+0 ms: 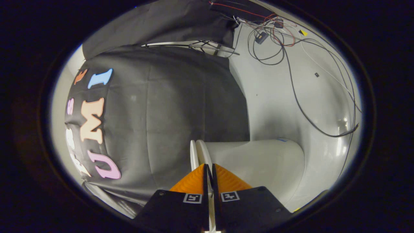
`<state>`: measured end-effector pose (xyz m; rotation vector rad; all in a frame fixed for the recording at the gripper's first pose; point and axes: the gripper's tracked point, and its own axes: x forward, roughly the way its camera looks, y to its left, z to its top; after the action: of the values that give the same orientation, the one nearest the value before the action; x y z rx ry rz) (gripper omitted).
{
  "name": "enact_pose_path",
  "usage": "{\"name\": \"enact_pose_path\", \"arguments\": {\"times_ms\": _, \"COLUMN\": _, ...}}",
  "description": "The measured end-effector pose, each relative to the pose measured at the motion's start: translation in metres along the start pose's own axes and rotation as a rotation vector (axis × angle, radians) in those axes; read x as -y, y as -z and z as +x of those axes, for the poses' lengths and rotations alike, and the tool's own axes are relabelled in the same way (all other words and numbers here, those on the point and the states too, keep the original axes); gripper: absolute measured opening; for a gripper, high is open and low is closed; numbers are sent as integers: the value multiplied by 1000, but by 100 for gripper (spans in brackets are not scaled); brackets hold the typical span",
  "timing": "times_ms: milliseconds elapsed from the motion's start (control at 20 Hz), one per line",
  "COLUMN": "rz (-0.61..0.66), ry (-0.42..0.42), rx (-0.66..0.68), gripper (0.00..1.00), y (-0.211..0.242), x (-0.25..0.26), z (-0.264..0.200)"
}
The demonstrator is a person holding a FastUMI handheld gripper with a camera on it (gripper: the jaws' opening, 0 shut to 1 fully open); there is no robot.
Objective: Open the toilet lid.
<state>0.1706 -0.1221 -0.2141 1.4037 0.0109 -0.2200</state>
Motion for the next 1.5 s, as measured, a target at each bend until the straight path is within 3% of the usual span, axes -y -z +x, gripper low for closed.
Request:
{"name": "enact_pose_path", "arguments": {"times_ms": 200, "rz": -44, "ry": 16, "rx": -9, "gripper": 7, "y": 1, "x": -4, "z": -4}}
{"name": "enact_pose_path", "arguments": {"times_ms": 550, "rz": -177, "ry": -38, "rx": 8, "gripper": 7, "y": 9, "x": -48, "z": -14}}
{"name": "enact_pose_path", "arguments": {"times_ms": 1200, "rz": -646, "ry": -56, "rx": 2, "gripper": 7, "y": 64, "x": -172, "z": -42}}
{"name": "enact_pose_path", "arguments": {"times_ms": 1500, "rz": -933, "ry": -32, "rx": -2, "gripper": 7, "y": 109, "x": -227, "z": -47}}
